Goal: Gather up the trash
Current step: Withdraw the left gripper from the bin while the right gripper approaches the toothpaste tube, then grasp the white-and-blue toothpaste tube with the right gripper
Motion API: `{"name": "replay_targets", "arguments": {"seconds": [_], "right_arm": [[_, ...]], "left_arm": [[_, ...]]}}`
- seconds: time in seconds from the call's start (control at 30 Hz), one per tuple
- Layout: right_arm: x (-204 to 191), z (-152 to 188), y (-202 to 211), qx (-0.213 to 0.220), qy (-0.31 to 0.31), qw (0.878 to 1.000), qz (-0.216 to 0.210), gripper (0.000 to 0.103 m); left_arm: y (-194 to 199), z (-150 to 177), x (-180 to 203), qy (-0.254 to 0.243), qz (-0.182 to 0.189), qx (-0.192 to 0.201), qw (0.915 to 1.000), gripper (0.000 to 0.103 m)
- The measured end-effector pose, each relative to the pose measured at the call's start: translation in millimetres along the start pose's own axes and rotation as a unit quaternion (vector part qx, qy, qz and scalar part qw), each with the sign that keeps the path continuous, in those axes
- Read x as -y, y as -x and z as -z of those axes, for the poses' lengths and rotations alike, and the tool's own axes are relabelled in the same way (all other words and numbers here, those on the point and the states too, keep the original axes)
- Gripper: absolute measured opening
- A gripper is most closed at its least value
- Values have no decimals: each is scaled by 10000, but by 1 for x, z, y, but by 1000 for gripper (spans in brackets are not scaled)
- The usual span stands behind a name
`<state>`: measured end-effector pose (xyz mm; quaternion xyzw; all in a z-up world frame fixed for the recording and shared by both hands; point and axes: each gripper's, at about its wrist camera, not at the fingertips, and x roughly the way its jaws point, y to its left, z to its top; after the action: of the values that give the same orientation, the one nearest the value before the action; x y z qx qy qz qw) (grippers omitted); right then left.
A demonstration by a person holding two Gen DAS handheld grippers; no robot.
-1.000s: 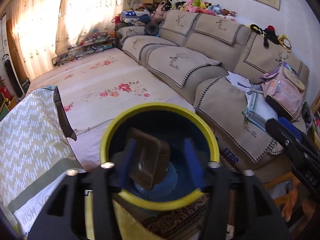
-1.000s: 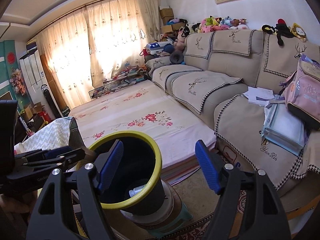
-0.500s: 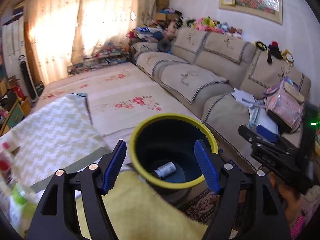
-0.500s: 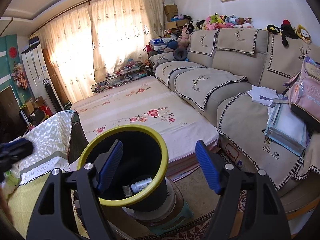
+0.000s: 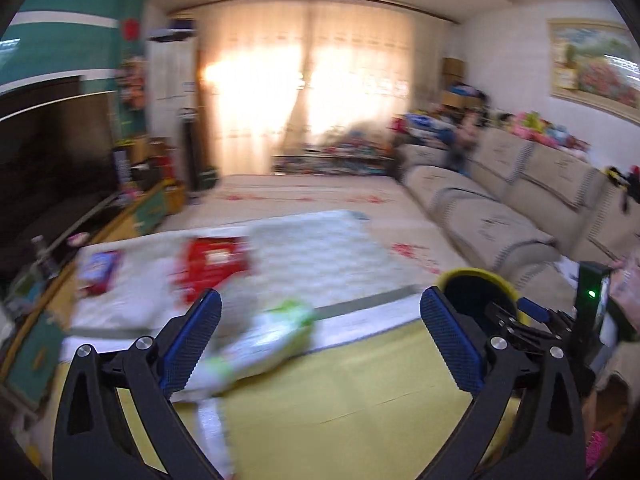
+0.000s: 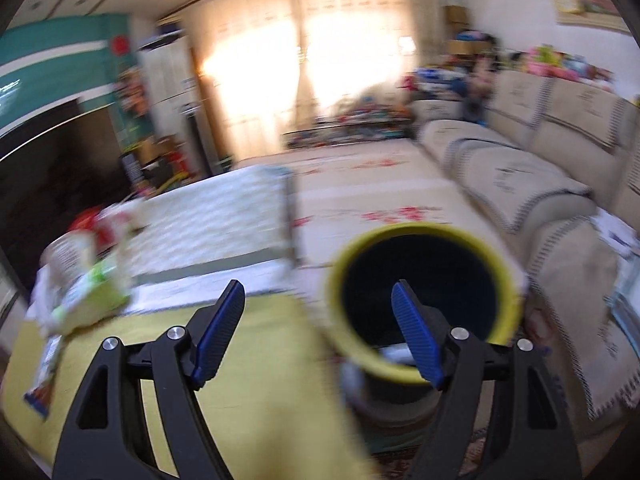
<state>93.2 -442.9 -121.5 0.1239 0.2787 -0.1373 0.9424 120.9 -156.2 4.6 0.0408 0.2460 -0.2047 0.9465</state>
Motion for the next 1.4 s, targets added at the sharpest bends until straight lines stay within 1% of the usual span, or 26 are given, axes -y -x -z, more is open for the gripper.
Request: {"name": "replay_targets", "arguments": {"seconds": [0.13, 0.17, 0.27, 0.33, 0.43, 0.5, 0.57, 0.63, 0.7, 0.77, 0.83, 0.9, 1.0, 1.1, 1.13, 1.4], "right_arm": [[-77, 16, 1, -161, 558, 9952, -782, 72], [-101, 22, 4, -193, 728, 9913, -1081, 72], [-151, 35, 13, -243, 1109, 9795, -1665, 72], [-183, 46, 18, -288, 1326, 9683, -2097, 72], [-217, 60, 26, -289, 1582, 9552, -2484, 72], [-235, 69, 29, -312, 1778, 9472, -2649, 72], [-251, 81, 31, -332, 2058, 9411, -2661, 71], [-266, 95, 28, -492, 2243, 9364, -2654, 69], [-277, 103, 22, -658, 2358, 9359, -2534, 66], [-281, 107, 18, -786, 2386, 9367, -2439, 60], [-282, 114, 15, -869, 2371, 9391, -2329, 58], [-278, 115, 9, -1035, 2279, 9400, -2319, 54], [-274, 117, 2, -1112, 2160, 9405, -2377, 43], [-268, 115, -1, -1098, 2059, 9408, -2457, 37], [-267, 115, 0, -1066, 2036, 9412, -2477, 26], [-239, 101, 9, -847, 1852, 9453, -2547, 26]], "left_arm": [[31, 15, -59, 293, -629, 106, 9975, 98], [37, 19, -72, 353, -758, 122, 9964, 98], [56, 36, -112, 582, -1168, 140, 9913, 98], [61, 44, -129, 715, -1243, 111, 9896, 98], [65, 54, -151, 884, -1297, 52, 9876, 98], [66, 59, -154, 926, -1315, 42, 9870, 98], [64, 60, -154, 987, -1285, 46, 9868, 98], [62, 63, -156, 1029, -1253, 50, 9868, 98], [61, 63, -151, 1038, -1232, 23, 9869, 98], [55, 63, -147, 1033, -1208, -29, 9873, 98], [52, 62, -144, 1026, -1183, -73, 9876, 98], [49, 63, -142, 1019, -1160, -99, 9880, 98], [44, 63, -138, 1015, -1137, -133, 9882, 98], [39, 64, -137, 990, -1118, -164, 9886, 98], [37, 64, -135, 969, -1112, -180, 9889, 98], [34, 62, -130, 925, -1122, -179, 9892, 98]]}}
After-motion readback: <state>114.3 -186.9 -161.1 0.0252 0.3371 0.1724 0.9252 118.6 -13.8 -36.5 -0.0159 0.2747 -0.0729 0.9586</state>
